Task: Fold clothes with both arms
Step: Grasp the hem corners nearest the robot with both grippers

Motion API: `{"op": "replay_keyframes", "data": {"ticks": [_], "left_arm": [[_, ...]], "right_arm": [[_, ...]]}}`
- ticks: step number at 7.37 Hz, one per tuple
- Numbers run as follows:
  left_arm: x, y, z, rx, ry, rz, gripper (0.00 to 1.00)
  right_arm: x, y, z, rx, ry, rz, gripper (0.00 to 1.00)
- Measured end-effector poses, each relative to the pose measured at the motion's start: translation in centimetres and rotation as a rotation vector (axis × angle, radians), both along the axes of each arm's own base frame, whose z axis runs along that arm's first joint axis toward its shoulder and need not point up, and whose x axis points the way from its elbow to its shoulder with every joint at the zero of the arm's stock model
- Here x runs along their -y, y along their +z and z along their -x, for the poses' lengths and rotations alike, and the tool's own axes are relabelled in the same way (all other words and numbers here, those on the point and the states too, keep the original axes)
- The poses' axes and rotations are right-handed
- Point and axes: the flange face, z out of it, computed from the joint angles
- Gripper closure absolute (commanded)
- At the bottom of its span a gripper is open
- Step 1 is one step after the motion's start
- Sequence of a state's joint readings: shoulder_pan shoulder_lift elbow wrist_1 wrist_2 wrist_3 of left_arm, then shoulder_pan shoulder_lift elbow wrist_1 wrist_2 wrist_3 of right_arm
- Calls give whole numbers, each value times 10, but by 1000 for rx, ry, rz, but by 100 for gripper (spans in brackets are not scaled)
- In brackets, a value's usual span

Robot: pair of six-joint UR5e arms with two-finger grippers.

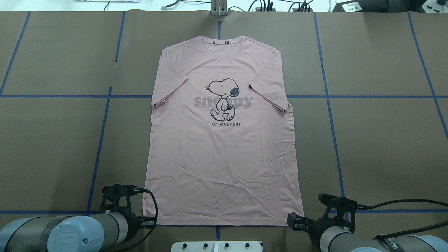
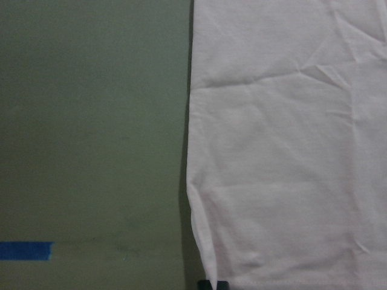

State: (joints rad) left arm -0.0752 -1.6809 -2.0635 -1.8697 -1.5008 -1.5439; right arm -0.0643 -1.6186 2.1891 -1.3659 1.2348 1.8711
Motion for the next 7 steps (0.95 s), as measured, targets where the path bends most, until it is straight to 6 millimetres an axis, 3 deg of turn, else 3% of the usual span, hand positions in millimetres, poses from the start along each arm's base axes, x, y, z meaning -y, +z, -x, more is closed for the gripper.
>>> {"op": "replay_keyframes", "data": {"ticks": [3, 7], "left_arm": [[-6, 2, -4, 9, -9, -25, 100], [-7, 2, -5, 11, -18, -37, 100]], "right_arm": [[-18, 17, 12, -11, 33, 42, 47], [-21, 18, 14, -8, 45, 45, 48]]}}
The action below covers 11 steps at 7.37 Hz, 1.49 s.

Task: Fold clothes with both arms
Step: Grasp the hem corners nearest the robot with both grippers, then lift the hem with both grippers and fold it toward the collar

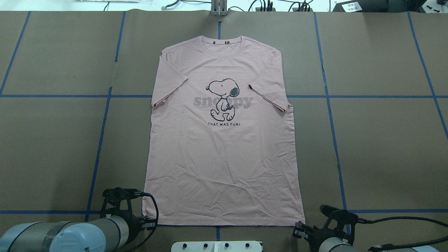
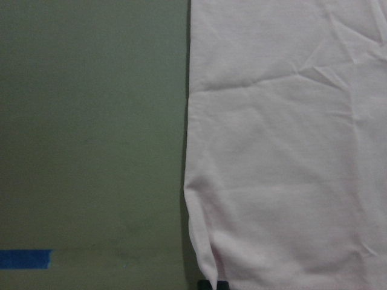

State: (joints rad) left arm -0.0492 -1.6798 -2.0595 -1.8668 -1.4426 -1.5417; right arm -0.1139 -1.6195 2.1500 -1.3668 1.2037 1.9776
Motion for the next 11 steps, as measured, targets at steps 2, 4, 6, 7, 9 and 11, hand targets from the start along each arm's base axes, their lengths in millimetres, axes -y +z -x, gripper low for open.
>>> {"op": "replay_keyframes", "data": {"ticks": [2, 4, 6, 7, 9, 11], "left_arm": [[0, 0, 0, 0, 0, 0, 100], [0, -1, 0, -2, 0, -1, 100], [0, -2, 0, -4, -1, -1, 100], [0, -2, 1, -4, -1, -1, 100], [1, -3, 1, -6, -2, -1, 100], [1, -4, 2, -8, -2, 0, 100]], "right_arm": [[-1, -3, 2, 6, 5, -9, 48], [-1, -4, 4, 8, 8, -15, 49], [0, -2, 5, 6, 12, -20, 65], [0, -2, 5, 6, 13, -21, 84], [0, -2, 6, 5, 14, -22, 98], [0, -2, 6, 5, 15, -23, 100]]}}
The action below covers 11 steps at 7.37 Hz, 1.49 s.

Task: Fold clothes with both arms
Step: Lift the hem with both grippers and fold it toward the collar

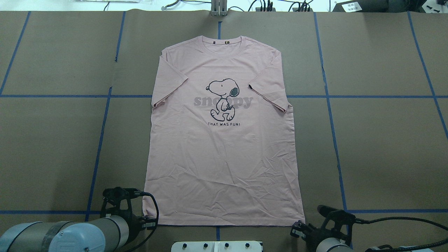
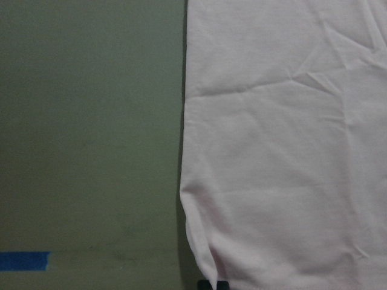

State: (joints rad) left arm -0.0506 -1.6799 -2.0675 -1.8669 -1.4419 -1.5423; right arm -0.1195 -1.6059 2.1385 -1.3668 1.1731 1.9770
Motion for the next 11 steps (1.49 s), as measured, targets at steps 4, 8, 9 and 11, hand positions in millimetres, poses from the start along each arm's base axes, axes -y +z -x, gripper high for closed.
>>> {"op": "replay_keyframes", "data": {"ticks": [4, 8, 9, 11], "left_arm": [[1, -5, 3, -10, -1, 0, 100], [-6, -110, 94, -93, 82, 6, 100], [-10, -144, 134, -125, 126, 36, 100], [-6, -190, 186, -199, 159, 67, 100]], "right_arm": [[6, -4, -4, 7, 10, -4, 100], [12, -92, -62, 32, -14, 10, 100], [10, -134, -88, 42, -36, 29, 100], [13, -205, -124, 43, -74, 89, 100]]}}
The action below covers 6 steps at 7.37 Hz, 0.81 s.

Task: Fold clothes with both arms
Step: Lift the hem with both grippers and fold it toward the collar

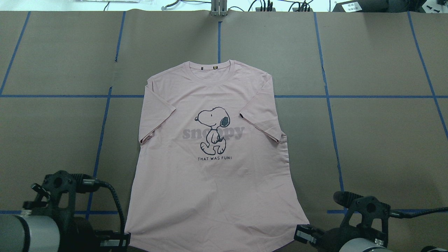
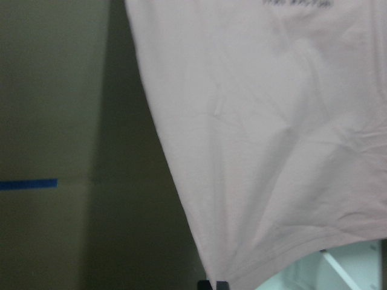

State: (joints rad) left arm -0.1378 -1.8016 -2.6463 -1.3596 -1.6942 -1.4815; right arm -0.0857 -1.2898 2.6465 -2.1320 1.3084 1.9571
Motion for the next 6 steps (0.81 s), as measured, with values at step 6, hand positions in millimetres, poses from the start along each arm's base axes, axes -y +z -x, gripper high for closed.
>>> {"op": "replay_keyframes", "data": {"ticks": [6], "left_arm": [[124, 22, -71, 174, -95, -170, 100]], "right_arm": [[120, -14, 61, -117, 101, -95, 100]]}}
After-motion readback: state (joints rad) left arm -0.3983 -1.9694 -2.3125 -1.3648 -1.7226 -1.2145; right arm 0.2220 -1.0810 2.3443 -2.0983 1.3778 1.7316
